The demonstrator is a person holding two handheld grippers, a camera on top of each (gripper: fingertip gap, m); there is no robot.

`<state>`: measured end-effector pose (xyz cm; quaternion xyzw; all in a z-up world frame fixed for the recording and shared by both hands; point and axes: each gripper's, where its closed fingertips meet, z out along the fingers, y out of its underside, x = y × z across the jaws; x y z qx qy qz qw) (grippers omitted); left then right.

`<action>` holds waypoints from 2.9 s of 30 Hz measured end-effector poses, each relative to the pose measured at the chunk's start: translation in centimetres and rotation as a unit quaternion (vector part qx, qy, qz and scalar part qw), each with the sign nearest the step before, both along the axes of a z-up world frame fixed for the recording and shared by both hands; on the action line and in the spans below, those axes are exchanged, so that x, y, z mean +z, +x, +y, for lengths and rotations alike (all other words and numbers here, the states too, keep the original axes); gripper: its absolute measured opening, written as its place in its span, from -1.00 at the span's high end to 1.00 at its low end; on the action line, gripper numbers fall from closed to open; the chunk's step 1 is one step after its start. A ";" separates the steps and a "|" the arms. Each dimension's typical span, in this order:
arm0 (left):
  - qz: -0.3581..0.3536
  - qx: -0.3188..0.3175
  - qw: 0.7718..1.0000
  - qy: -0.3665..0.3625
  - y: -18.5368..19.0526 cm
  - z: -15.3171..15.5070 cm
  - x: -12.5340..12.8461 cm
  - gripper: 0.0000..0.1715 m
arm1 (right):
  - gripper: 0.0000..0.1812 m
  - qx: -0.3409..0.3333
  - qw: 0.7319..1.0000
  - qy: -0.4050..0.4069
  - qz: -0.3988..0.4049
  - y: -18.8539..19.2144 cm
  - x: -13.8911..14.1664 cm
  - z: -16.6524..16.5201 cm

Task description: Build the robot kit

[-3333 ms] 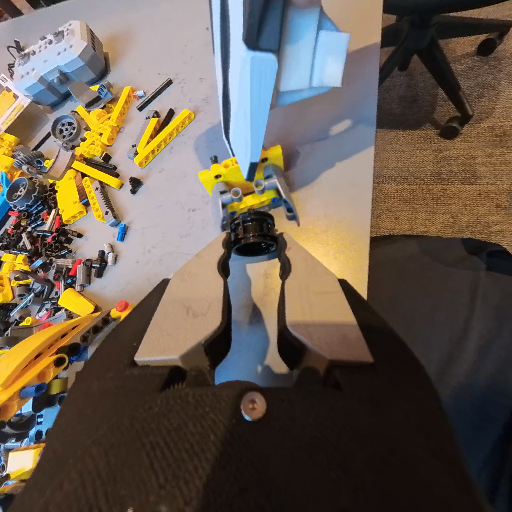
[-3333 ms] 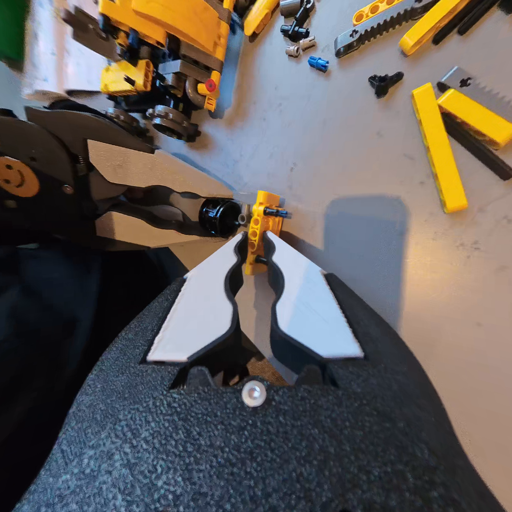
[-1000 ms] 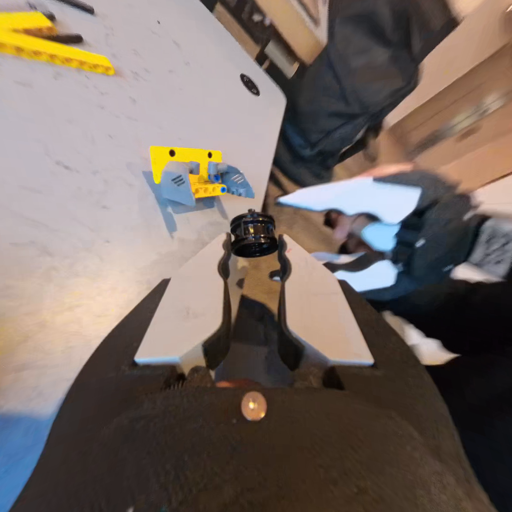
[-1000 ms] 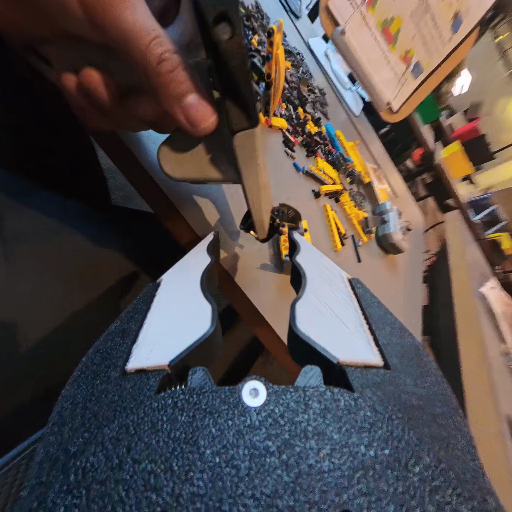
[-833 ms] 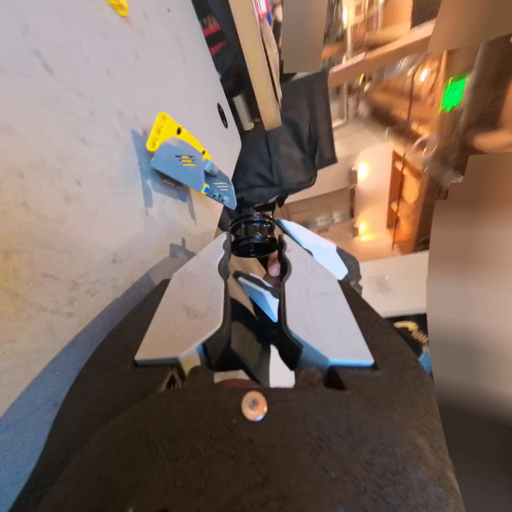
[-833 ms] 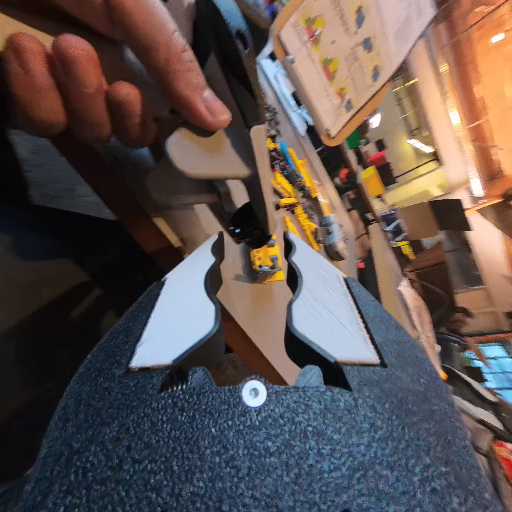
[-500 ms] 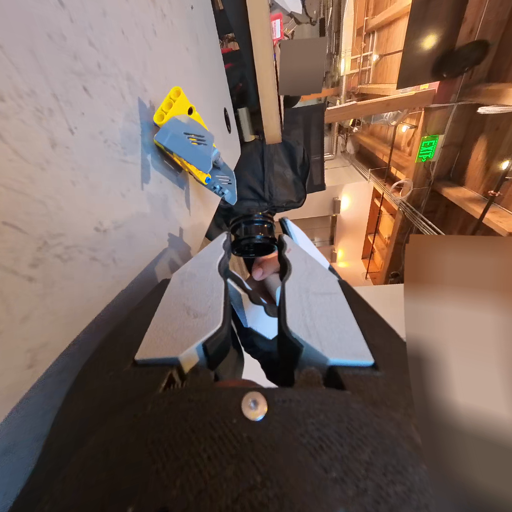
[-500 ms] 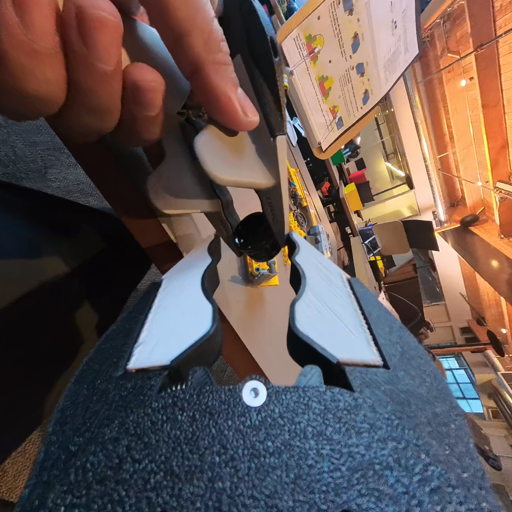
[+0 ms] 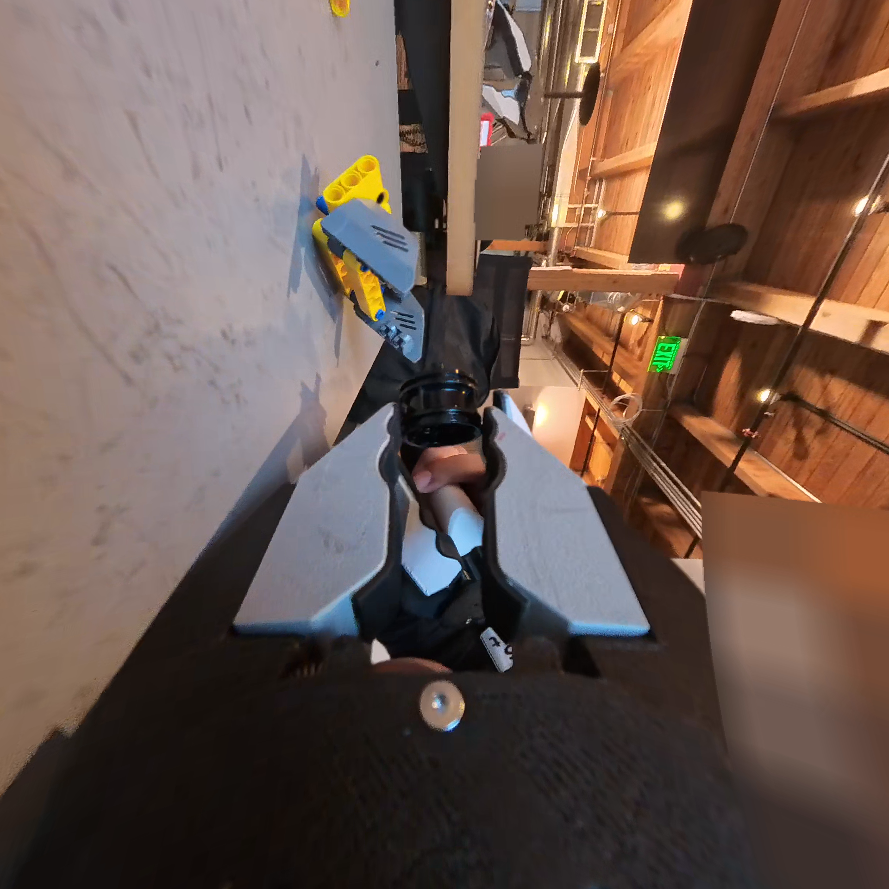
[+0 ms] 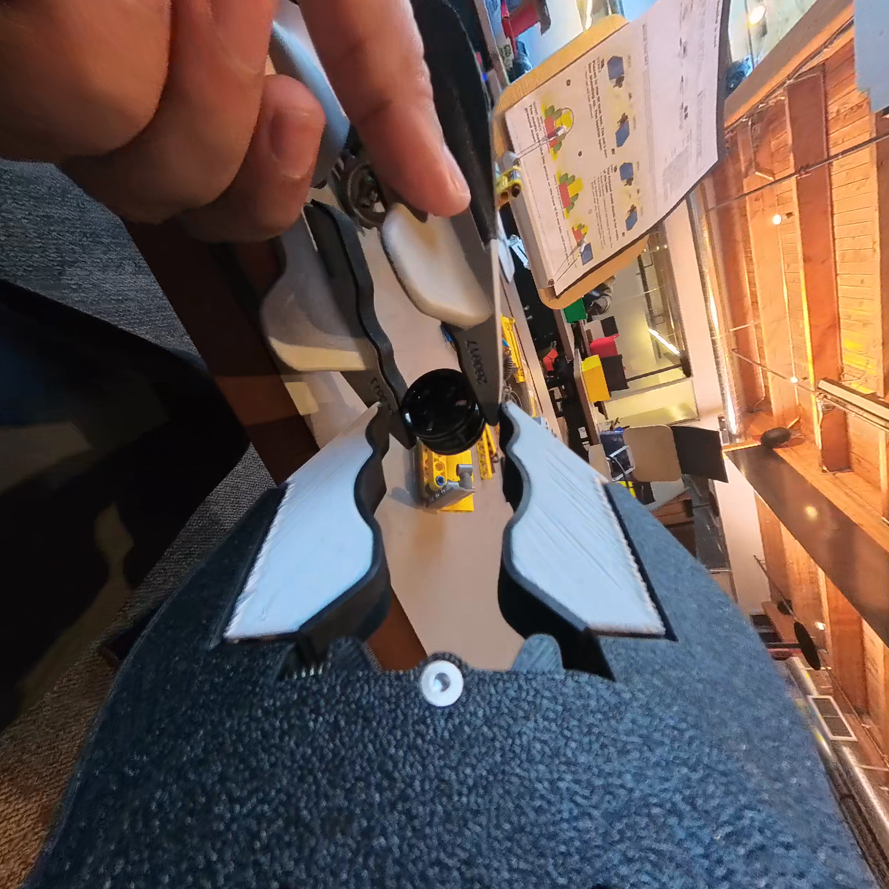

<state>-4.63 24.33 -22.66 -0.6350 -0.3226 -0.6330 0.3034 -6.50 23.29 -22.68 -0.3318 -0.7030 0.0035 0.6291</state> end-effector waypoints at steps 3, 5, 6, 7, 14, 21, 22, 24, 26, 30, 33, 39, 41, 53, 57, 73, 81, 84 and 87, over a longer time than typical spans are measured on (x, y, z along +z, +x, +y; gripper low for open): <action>-0.031 0.010 0.999 -0.009 -0.1 0.2 0.3 0.63 | 0.49 0.012 1.000 -0.004 -0.001 0.1 0.2 0.1; -0.032 0.014 0.999 -0.010 -0.1 0.3 0.3 0.63 | 0.50 0.021 1.000 -0.010 -0.002 0.0 0.2 0.1; -0.034 0.017 0.999 -0.010 -0.2 0.3 0.3 0.63 | 0.50 0.024 1.000 -0.011 -0.001 0.0 0.2 0.2; -0.027 0.020 0.999 -0.013 -0.3 0.3 0.2 0.63 | 0.52 0.027 0.999 -0.016 0.001 -0.1 0.1 0.2; 0.152 0.006 0.988 0.005 -1.2 0.0 -2.0 0.64 | 0.88 0.028 0.984 -0.170 0.040 -0.5 -0.7 0.6; 0.227 -0.013 0.974 0.015 -1.3 -0.3 -2.7 0.64 | 0.90 0.003 0.975 -0.220 0.031 -0.6 -1.7 0.7; 0.225 -0.013 0.974 0.016 -1.2 -0.4 -2.7 0.64 | 0.90 0.005 0.974 -0.224 0.033 -0.5 -1.7 0.6; 0.209 -0.015 0.978 0.019 -1.0 -0.6 -2.5 0.64 | 0.91 0.011 0.969 -0.244 0.040 -0.4 -1.5 0.4; 0.198 -0.017 0.980 0.026 -0.8 -0.7 -2.4 0.64 | 0.91 0.017 0.961 -0.273 0.047 -0.3 -1.4 0.1; 0.243 -0.023 0.969 0.041 -0.9 -0.9 -2.4 0.62 | 0.91 0.023 0.941 -0.335 0.044 -0.1 -1.6 -0.2; 0.276 -0.027 0.960 0.047 -1.0 -0.8 -2.5 0.62 | 0.91 0.021 0.933 -0.356 0.046 -0.1 -1.8 -0.2; 0.168 -0.014 0.985 0.037 -0.7 -0.4 -1.8 0.63 | 0.91 0.027 0.921 -0.380 0.083 -0.3 -1.1 0.3; 0.153 -0.012 0.987 0.046 -0.6 -0.2 -1.3 0.63 | 0.91 0.027 0.930 -0.352 0.102 -0.2 -0.5 0.6; 0.126 -0.006 0.988 0.094 -1.3 -1.4 0.4 0.64 | 0.82 0.034 0.905 -0.408 0.111 -1.3 0.6 -0.9; 0.117 -0.001 0.987 0.109 -1.7 -1.6 1.2 0.64 | 0.80 0.044 0.877 -0.457 0.143 -2.0 1.5 -1.2; 0.098 -0.010 0.982 0.160 -2.3 -2.7 2.6 0.64 | 0.81 0.098 0.831 -0.510 0.200 -2.7 2.9 -2.3; 0.127 -0.023 0.975 0.180 -1.9 -2.6 3.1 0.63 | 0.89 0.103 0.827 -0.509 0.215 -2.1 3.4 -2.0; 0.115 -0.024 0.977 0.178 -1.7 -2.3 3.2 0.64 | 0.90 0.100 0.825 -0.511 0.220 -2.0 3.5 -1.7; 0.106 -0.027 0.978 0.179 -1.6 -2.2 3.2 0.64 | 0.90 0.101 0.815 -0.526 0.222 -1.9 3.4 -1.5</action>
